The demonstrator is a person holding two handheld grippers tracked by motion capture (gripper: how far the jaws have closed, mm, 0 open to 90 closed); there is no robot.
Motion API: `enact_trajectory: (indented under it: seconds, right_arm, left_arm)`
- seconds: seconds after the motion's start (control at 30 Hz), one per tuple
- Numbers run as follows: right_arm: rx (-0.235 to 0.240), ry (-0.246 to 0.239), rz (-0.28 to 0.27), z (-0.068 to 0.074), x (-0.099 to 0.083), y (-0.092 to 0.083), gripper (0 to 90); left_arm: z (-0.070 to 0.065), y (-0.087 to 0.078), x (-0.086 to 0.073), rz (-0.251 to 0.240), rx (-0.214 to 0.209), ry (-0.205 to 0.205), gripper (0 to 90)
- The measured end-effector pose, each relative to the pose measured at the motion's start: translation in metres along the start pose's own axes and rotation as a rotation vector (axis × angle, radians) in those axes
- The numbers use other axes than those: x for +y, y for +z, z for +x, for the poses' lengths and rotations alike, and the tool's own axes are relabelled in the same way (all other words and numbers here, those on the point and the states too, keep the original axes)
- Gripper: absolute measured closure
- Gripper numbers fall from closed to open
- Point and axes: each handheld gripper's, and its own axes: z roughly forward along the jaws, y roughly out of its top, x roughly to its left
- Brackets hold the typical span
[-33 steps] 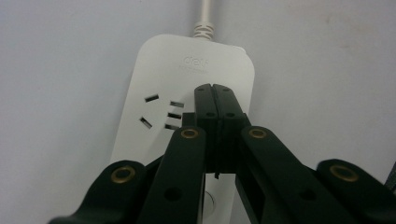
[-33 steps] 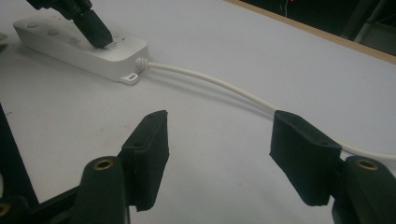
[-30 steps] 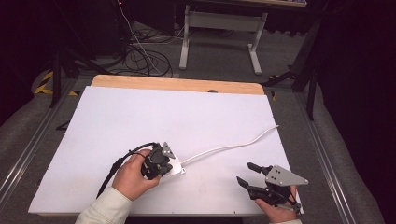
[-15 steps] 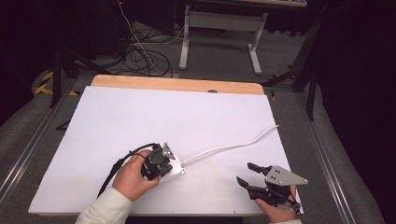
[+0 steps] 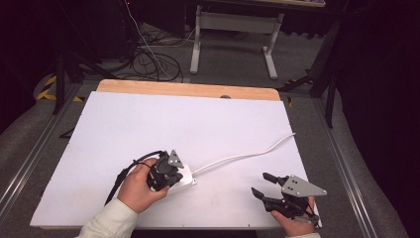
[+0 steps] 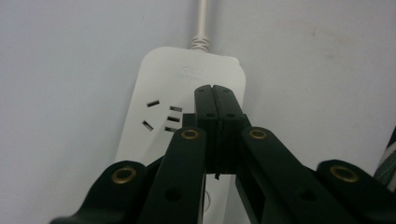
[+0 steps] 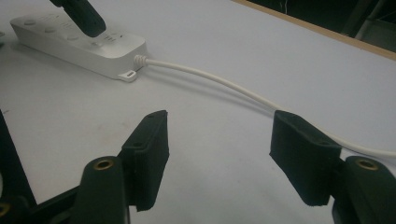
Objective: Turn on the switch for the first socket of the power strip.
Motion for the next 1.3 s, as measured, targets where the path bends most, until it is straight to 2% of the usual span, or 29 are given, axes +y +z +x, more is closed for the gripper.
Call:
enact_trajectory:
  seconds: [0.37, 0.63, 0.7, 0.77, 0.83, 0.87, 0.9, 0.93, 1.0, 1.1, 1.23, 1.3]
  right_arm:
    - [-0.001, 0.002, 0.000, 0.002, 0.000, -0.001, 38.2]
    - [-0.001, -0.003, 0.001, 0.001, 0.000, -0.001, 38.2]
    - [-0.001, -0.004, 0.001, 0.001, 0.000, -0.001, 38.2]
    - [-0.002, -0.004, 0.001, 0.001, 0.000, -0.001, 38.2]
    - [-0.002, -0.004, 0.002, 0.001, 0.000, -0.001, 38.2]
    - [0.000, -0.003, 0.000, 0.001, 0.000, 0.000, 38.2]
    - [0.000, -0.003, 0.001, 0.001, 0.000, 0.000, 38.2]
    - [0.001, -0.004, 0.001, 0.001, 0.000, 0.000, 38.2]
    - [0.002, -0.005, 0.001, 0.001, 0.000, -0.001, 38.2]
    - [0.002, -0.002, -0.002, 0.001, 0.000, -0.001, 38.2]
    - [0.003, 0.000, -0.003, 0.001, 0.000, -0.001, 38.2]
    - [0.002, -0.002, -0.002, 0.001, 0.000, -0.001, 38.2]
  left_arm:
    - [-0.007, -0.034, 0.004, -0.097, -0.010, 0.021, 90.0]
    - [-0.005, -0.050, 0.002, -0.154, -0.020, 0.007, 90.0]
    - [-0.005, -0.050, 0.002, -0.177, -0.018, 0.005, 80.2]
    - [-0.006, -0.050, 0.002, -0.198, -0.015, 0.015, 74.0]
    - [-0.007, -0.051, 0.001, -0.221, 0.011, 0.037, 65.9]
    - [-0.007, -0.052, 0.000, -0.236, 0.014, 0.034, 62.7]
    - [-0.007, -0.053, -0.001, -0.237, 0.012, 0.009, 59.3]
    - [-0.007, -0.054, -0.002, -0.247, 0.022, 0.004, 52.6]
    - [-0.006, -0.056, -0.004, -0.285, 0.038, 0.009, 49.2]
    - [-0.002, -0.060, -0.008, -0.352, 0.038, 0.006, 41.1]
    - [0.003, -0.067, -0.014, -0.417, 0.027, -0.017, 32.8]
    - [0.005, -0.072, -0.018, -0.442, 0.030, -0.011, 29.9]
